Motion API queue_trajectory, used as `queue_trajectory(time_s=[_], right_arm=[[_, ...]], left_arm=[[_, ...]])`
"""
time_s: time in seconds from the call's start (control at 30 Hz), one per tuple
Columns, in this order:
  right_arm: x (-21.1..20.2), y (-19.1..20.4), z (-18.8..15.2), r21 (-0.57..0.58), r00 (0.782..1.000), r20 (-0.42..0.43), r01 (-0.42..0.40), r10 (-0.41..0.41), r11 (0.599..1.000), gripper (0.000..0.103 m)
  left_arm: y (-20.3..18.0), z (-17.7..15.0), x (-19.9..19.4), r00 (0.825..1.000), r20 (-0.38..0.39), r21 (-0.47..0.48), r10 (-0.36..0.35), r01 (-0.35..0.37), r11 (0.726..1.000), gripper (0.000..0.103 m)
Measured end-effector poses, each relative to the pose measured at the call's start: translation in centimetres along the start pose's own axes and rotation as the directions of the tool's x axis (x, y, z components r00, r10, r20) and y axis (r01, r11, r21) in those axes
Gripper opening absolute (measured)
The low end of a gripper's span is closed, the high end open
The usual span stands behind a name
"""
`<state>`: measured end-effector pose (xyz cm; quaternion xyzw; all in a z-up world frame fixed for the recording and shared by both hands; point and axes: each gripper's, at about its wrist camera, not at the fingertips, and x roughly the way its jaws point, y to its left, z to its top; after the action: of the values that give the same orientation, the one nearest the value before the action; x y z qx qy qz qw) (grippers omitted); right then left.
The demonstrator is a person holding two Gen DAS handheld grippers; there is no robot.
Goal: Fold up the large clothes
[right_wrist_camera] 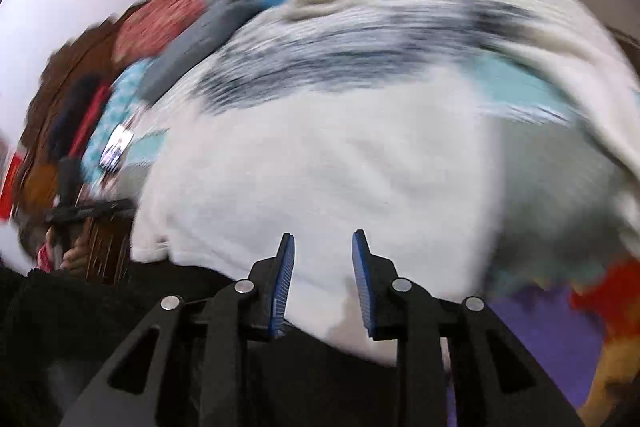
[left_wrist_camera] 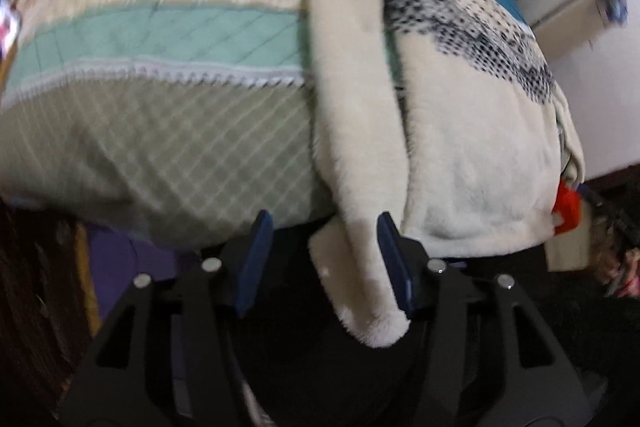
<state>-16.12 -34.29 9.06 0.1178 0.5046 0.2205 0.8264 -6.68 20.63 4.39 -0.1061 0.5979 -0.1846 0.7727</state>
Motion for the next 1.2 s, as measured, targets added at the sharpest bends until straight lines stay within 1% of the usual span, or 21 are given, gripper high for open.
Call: queue_trajectory(time_s=[0.07,0.17,0.2,0.23,0.27,0.33,0.4,0.43,0.5,0.57,0.6,0.63,0.7,0.73,0.77,0.8,0.83,0.93,1.1,1.13,1.2], right_arm=[[2.9,2.5,1.3,-0.043,0.999,-0.029,-0.046,0.044,0.998,0.091],[8.0,7.3,3.3,-0.110,0.992,-0.074,-0.114,0.107,0.987,0.091],[8.8,7.8,3.5,-0.128,0.990,-0.089,-0.119,0.108,0.985,0.091],[9.9,8.9,3.8,-0.148,0.989,-0.102,-0.119,0.105,0.982,0.091],[9.9,9.0,3.9,-0.159,0.989,-0.106,-0.123,0.107,0.980,0.091],[10.1,9.6,4.0,-0.161,0.986,-0.108,-0.144,0.128,0.976,0.091],[10.0,9.4,4.4,-0.132,0.985,-0.094,-0.159,0.147,0.978,0.091],[9.6,8.8,4.5,-0.108,0.984,-0.085,-0.165,0.156,0.980,0.091],[9.8,8.3,5.0,-0.078,0.984,-0.075,-0.165,0.159,0.983,0.091],[10.1,8.1,5.4,-0.063,0.986,-0.070,-0.156,0.152,0.986,0.091],[10.3,7.7,5.7,-0.051,0.986,-0.072,-0.153,0.149,0.987,0.091],[10.6,7.4,5.9,-0.038,0.986,-0.075,-0.152,0.149,0.988,0.091],[11.2,7.1,6.3,-0.015,0.985,-0.088,-0.153,0.152,0.988,0.091],[11.3,7.0,6.4,-0.014,0.984,-0.092,-0.152,0.150,0.988,0.091],[11.4,7.1,6.8,-0.019,0.985,-0.095,-0.150,0.148,0.988,0.091],[11.4,7.3,7.3,-0.030,0.985,-0.096,-0.145,0.142,0.989,0.091],[11.4,7.6,8.1,-0.042,0.986,-0.095,-0.140,0.135,0.989,0.091],[11.5,8.4,11.8,-0.074,0.988,-0.086,-0.133,0.127,0.988,0.091],[15.0,11.4,22.4,-0.166,0.996,-0.037,-0.086,0.081,0.982,0.091],[16.1,11.7,24.2,-0.169,0.997,-0.031,-0.082,0.078,0.982,0.091],[19.2,12.1,27.9,-0.159,0.998,-0.032,-0.057,0.053,0.986,0.091]], left_arm=[[0.1,0.3,0.9,0.999,-0.026,-0.025,-0.040,0.039,0.999,0.058],[-1.1,0.7,2.4,0.998,-0.024,-0.013,-0.061,0.060,0.998,0.059],[-1.1,1.0,2.8,0.998,-0.029,-0.011,-0.064,0.064,0.998,0.040],[-1.3,1.5,3.1,0.996,-0.048,-0.002,-0.080,0.080,0.997,0.002],[-2.4,2.0,4.0,0.995,-0.056,0.002,-0.086,0.086,0.996,0.002],[-1.6,3.7,2.2,1.000,0.016,0.033,0.009,-0.010,0.999,0.002],[0.5,6.1,-1.0,0.990,0.110,0.020,0.094,-0.097,0.995,0.002],[2.6,7.8,-3.1,0.978,0.158,-0.041,0.135,-0.130,0.991,0.002],[6.7,10.7,-6.7,0.938,0.238,-0.172,0.251,-0.214,0.962,0.002],[9.8,13.1,-8.2,0.886,0.277,-0.251,0.372,-0.307,0.918,0.003],[11.3,14.1,-8.0,0.871,0.266,-0.285,0.413,-0.338,0.897,0.005],[12.4,15.0,-7.3,0.869,0.234,-0.308,0.435,-0.358,0.881,0.007],[13.7,16.2,-4.7,0.883,0.128,-0.328,0.452,-0.393,0.859,0.010],[13.8,16.4,-3.3,0.887,0.081,-0.332,0.456,-0.407,0.851,0.010],[13.9,16.3,-2.8,0.893,0.071,-0.326,0.445,-0.401,0.856,0.010],[13.8,16.0,-2.3,0.903,0.079,-0.305,0.423,-0.382,0.872,0.011],[13.3,15.7,-2.0,0.904,0.089,-0.286,0.417,-0.378,0.880,0.017],[13.3,14.9,-1.8,0.887,0.113,-0.256,0.448,-0.410,0.875,0.033],[14.8,13.4,-3.6,0.895,0.129,-0.275,0.427,-0.382,0.882,0.034],[15.1,12.8,-4.3,0.894,0.135,-0.282,0.428,-0.379,0.881,0.043],[15.5,12.1,-5.1,0.892,0.144,-0.296,0.428,-0.374,0.879,0.050]])
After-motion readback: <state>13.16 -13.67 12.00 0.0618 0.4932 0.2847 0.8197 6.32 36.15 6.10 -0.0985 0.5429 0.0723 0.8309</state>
